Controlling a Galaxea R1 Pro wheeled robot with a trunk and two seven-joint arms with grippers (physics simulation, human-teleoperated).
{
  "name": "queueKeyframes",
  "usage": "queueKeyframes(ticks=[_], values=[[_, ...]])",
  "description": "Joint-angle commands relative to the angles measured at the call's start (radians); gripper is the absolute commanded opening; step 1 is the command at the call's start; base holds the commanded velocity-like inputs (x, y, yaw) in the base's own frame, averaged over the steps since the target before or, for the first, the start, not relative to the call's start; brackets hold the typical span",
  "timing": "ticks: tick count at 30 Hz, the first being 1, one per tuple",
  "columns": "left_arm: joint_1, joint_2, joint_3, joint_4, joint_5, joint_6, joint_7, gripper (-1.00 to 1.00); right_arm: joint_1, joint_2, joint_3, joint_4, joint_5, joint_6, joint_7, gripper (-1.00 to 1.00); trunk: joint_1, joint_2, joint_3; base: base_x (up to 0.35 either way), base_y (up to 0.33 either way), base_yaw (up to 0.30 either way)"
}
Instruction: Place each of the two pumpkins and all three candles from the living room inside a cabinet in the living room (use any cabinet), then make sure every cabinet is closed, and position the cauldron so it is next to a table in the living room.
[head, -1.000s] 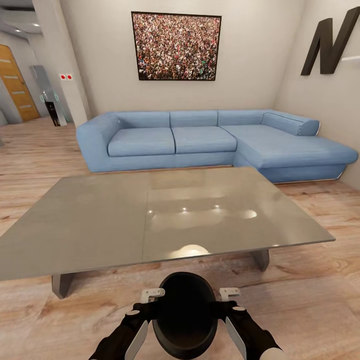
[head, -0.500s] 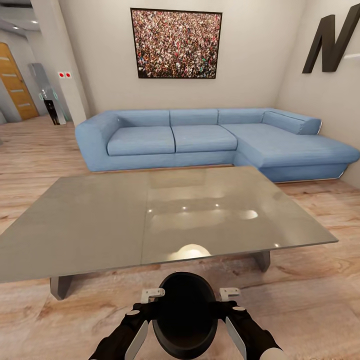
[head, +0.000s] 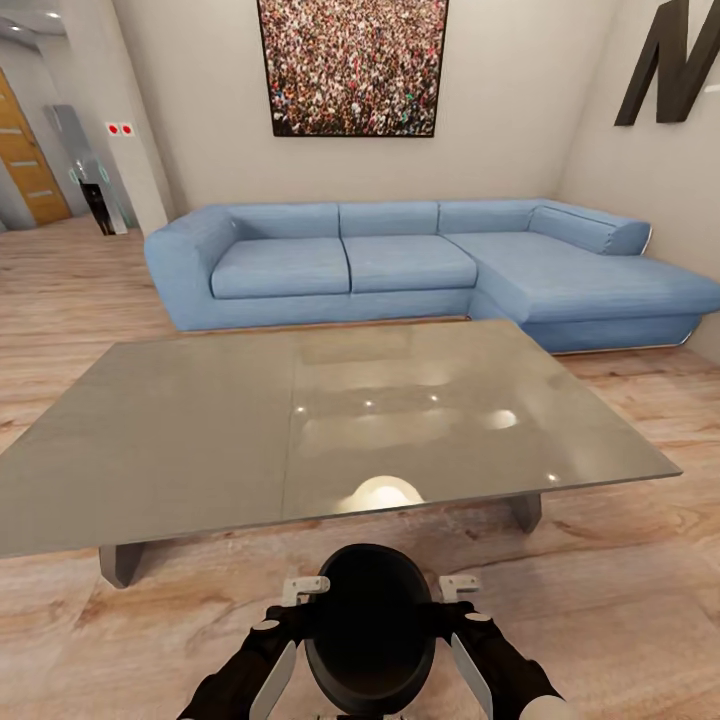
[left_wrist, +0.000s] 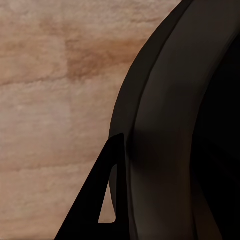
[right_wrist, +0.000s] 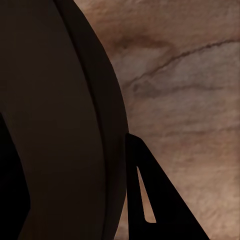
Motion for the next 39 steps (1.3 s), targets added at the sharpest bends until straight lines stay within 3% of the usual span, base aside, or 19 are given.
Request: queueKeyframes(ticks=[1,30,33,39], values=[[-0.001,0.001,-0.006,-0.004,0.0,0.004,0.01,-1.0,0.0,-0.001,0.007,0.0,-0.014,0.006,-0.003,-1.0,0.0,0.0,-0.001,0.0,0.0,0.0],[-0.001,0.001,-0.006,-0.004,0.0,0.004,0.01,-1.0,0.0,-0.001,0.007,0.0,-0.014,0.006,-0.003,-1.0,0.0,0.0,-0.001,0.042,0.0,0.0],[-0.001,0.001,-0.006,-0.004,0.0,0.004,0.01,-1.0,0.0,-0.001,0.007,0.0,-0.014,0.006,-0.003,-1.0,0.001,-0.001,-0.012,0.0,0.0,0.0],[-0.001,0.001,-0.006,-0.004,0.0,0.004,0.01,-1.0,0.0,-0.001,0.007,-0.004,-0.014,0.006,-0.003,-1.0,0.001,-0.001,-0.012,0.0,0.0,0.0]])
